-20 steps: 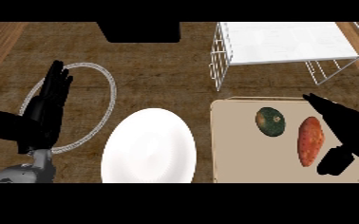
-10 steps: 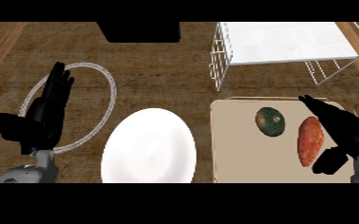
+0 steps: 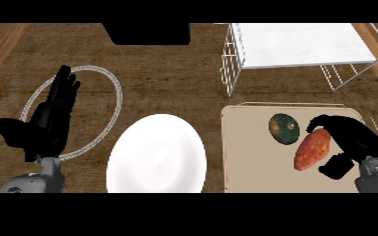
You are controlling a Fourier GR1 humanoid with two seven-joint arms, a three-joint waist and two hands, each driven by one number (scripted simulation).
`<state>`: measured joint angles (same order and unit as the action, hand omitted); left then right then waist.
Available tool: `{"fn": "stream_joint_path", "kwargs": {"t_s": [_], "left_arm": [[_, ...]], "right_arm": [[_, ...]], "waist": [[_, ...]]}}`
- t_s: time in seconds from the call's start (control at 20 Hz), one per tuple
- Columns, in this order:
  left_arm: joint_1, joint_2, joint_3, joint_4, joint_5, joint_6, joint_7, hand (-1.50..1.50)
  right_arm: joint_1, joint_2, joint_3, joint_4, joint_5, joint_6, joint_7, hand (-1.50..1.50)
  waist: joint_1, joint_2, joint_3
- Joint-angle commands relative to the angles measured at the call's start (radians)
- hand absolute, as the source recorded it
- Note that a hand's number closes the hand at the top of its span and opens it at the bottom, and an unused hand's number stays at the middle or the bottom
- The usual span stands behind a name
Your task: Pick the sweet potato from the tray and place it in the tiered shelf
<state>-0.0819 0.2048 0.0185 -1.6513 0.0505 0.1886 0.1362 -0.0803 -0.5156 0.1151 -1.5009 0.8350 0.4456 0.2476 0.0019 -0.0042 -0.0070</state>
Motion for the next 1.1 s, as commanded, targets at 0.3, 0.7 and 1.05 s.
{"fn": "stream_joint_path", "kwargs": {"t_s": [0.3,0.7,1.05], "left_arm": [[-0.043,-0.024,0.001,0.004,-0.047,0.018,0.029,0.0],[-0.01,0.008,0.011,-0.052,-0.024,-0.029,0.05,0.0],[0.015,-0.009,0.029,-0.047,-0.016,-0.027,0.046,0.0]], "right_arm": [[-0.003,0.029,0.028,0.081,0.147,-0.201,-0.151,1.5],[0.002,0.364,0.194,-0.163,0.177,-0.098,0.197,1.5],[-0.049,0.42,0.14,-0.474,0.08,0.048,0.33,1.5]], "waist": [[-0.003,0.005,0.007],[0.002,-0.001,0.007],[-0.004,0.001,0.006]]}}
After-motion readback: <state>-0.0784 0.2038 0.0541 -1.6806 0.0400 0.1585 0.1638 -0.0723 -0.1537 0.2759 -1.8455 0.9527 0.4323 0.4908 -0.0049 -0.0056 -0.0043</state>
